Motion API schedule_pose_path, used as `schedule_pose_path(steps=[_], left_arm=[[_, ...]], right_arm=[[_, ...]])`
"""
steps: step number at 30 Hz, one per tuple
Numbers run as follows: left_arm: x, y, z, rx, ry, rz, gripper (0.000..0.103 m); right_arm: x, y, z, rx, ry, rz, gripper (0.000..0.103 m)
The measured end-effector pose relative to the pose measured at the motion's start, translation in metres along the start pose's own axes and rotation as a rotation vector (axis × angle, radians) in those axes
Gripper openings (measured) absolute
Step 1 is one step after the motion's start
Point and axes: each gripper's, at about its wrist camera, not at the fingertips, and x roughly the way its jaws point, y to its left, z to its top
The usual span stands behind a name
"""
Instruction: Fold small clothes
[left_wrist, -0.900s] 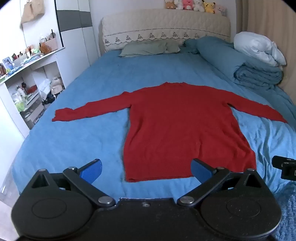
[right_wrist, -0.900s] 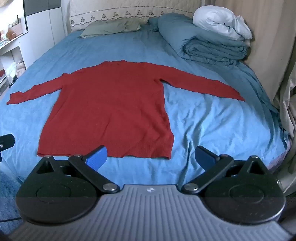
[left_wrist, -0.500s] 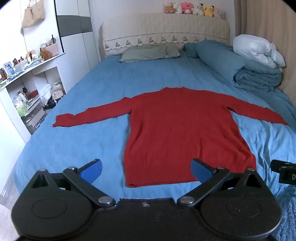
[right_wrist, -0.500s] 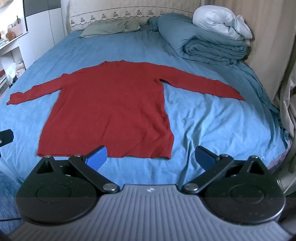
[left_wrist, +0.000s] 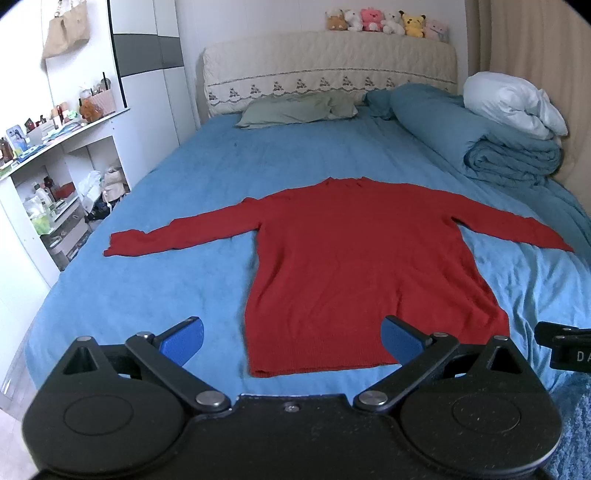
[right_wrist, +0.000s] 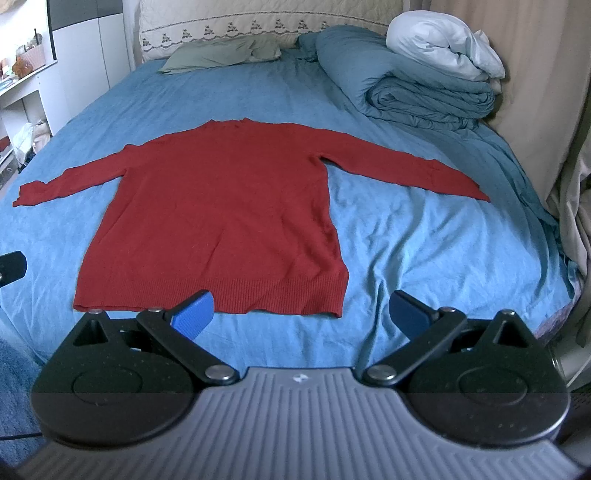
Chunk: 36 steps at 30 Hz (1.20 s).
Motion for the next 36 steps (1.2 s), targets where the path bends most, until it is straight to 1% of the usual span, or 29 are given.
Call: schedule_pose_path(steps=[11, 18, 36], left_arm=[[0.0017, -0.0020, 0.0029, 0.005, 0.011, -0.001, 0.103], [0.0024, 0.0029, 0.0046, -0.016, 0.026, -0.025, 0.103], [0.0020, 0.0021, 0.0029, -0.008, 0.034, -0.020, 0.103]], right_arm=[[-0.0002, 0.0007, 0.0001, 0.000, 0.001, 0.000, 0.103], [-0.0011, 0.0003, 0.0000, 0.000, -0.002, -0.004, 0.103], [-0.0013, 0.0007, -0.0010, 0.000, 0.000, -0.002, 0.103]])
